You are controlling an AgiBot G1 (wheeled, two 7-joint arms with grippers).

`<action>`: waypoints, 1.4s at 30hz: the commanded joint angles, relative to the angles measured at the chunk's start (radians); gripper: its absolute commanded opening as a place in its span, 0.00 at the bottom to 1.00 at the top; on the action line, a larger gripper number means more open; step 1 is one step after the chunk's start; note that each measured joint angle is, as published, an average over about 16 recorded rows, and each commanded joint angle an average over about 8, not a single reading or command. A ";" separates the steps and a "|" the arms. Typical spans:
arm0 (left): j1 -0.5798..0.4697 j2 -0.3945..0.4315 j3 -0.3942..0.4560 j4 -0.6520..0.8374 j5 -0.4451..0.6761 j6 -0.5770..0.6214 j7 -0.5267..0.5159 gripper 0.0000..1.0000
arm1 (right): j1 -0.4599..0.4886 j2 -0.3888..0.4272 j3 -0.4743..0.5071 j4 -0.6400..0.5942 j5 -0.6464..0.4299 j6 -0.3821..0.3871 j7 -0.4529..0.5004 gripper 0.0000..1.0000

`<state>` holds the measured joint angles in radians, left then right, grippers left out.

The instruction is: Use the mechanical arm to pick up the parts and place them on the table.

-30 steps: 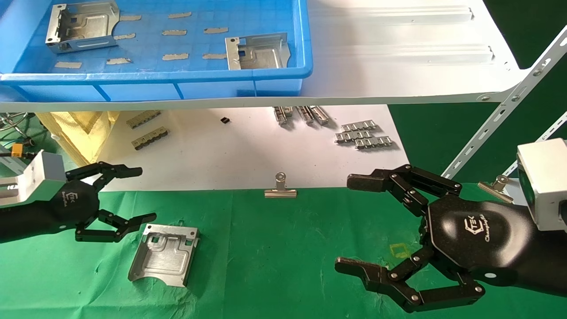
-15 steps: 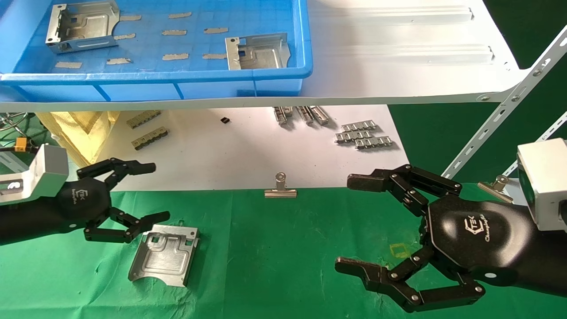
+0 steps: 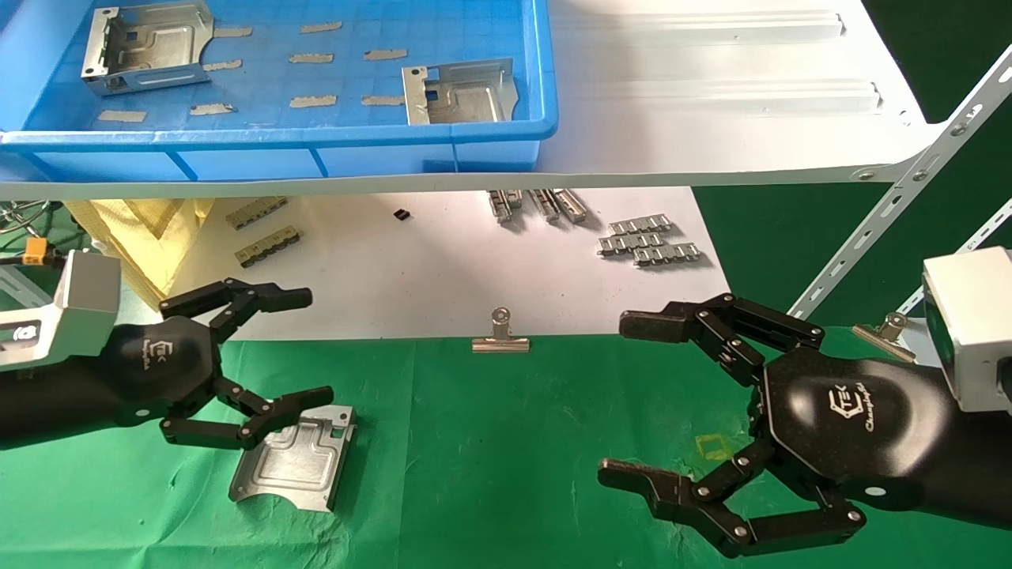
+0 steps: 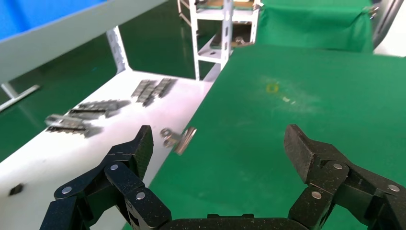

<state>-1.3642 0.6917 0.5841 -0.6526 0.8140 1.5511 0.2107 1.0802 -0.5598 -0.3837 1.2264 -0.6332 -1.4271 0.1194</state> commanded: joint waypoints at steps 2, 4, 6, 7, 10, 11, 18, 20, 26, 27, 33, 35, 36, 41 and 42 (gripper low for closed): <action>0.026 -0.007 -0.028 -0.057 -0.008 -0.005 -0.036 1.00 | 0.000 0.000 0.000 0.000 0.000 0.000 0.000 1.00; 0.044 -0.012 -0.046 -0.095 -0.013 -0.008 -0.060 1.00 | 0.000 0.000 0.000 0.000 0.000 0.000 0.000 1.00; 0.061 -0.017 -0.064 -0.133 -0.018 -0.012 -0.084 1.00 | 0.000 0.000 0.000 0.000 0.000 0.000 0.000 1.00; 0.070 -0.019 -0.073 -0.152 -0.020 -0.013 -0.096 1.00 | 0.000 0.000 0.000 0.000 0.000 0.000 0.000 1.00; 0.096 -0.027 -0.101 -0.209 -0.028 -0.018 -0.132 1.00 | 0.000 0.000 0.000 0.000 0.000 0.000 0.000 1.00; 0.105 -0.029 -0.110 -0.228 -0.030 -0.020 -0.144 1.00 | 0.000 0.000 0.000 0.000 0.000 0.000 0.000 1.00; 0.165 -0.046 -0.174 -0.361 -0.048 -0.032 -0.227 1.00 | 0.000 0.000 0.000 0.000 0.000 0.000 0.000 1.00; 0.183 -0.051 -0.192 -0.399 -0.053 -0.035 -0.252 1.00 | 0.000 0.000 0.000 0.000 0.000 0.000 0.000 1.00; 0.235 -0.065 -0.247 -0.513 -0.068 -0.045 -0.323 1.00 | 0.000 0.000 0.000 0.000 0.000 0.000 0.000 1.00; 0.244 -0.068 -0.256 -0.531 -0.070 -0.047 -0.335 1.00 | 0.000 0.000 0.000 0.000 0.000 0.000 0.000 1.00; 0.289 -0.080 -0.304 -0.630 -0.084 -0.055 -0.396 1.00 | 0.000 0.000 0.000 0.000 0.000 0.000 0.000 1.00; 0.299 -0.083 -0.314 -0.651 -0.087 -0.056 -0.407 1.00 | 0.000 0.000 0.000 0.000 0.000 0.000 0.000 1.00; 0.302 -0.084 -0.317 -0.658 -0.088 -0.057 -0.410 1.00 | 0.000 0.000 0.000 0.000 0.000 0.000 0.000 1.00; 0.306 -0.086 -0.322 -0.665 -0.090 -0.058 -0.411 1.00 | 0.000 0.000 0.000 0.000 0.000 0.000 0.000 1.00; 0.305 -0.085 -0.321 -0.662 -0.090 -0.058 -0.410 1.00 | 0.000 0.000 0.000 0.000 0.000 0.000 0.000 1.00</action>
<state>-1.0608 0.6070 0.2651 -1.3128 0.7243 1.4933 -0.1993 1.0799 -0.5596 -0.3836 1.2262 -0.6331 -1.4269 0.1193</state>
